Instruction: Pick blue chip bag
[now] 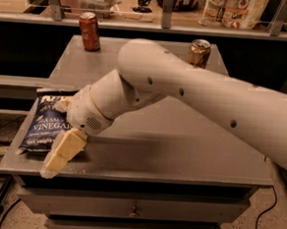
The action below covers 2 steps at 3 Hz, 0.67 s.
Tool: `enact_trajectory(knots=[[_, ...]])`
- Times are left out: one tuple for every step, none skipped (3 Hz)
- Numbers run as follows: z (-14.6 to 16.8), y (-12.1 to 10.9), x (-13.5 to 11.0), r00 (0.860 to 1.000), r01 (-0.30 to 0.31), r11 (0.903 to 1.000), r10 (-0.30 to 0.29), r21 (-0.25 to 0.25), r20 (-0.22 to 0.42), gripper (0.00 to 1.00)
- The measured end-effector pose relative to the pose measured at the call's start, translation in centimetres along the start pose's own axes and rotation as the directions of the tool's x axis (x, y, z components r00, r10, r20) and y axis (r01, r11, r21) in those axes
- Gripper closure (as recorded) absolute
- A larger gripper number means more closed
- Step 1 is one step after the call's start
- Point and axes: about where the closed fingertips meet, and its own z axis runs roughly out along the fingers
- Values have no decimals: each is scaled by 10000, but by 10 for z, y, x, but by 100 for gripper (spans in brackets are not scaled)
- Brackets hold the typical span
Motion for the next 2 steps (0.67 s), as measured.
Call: enact_trajectory(knots=[[25, -9, 21, 9969, -648, 9964, 622, 549, 476, 0], [24, -10, 20, 9964, -709, 9955, 677, 629, 505, 0]])
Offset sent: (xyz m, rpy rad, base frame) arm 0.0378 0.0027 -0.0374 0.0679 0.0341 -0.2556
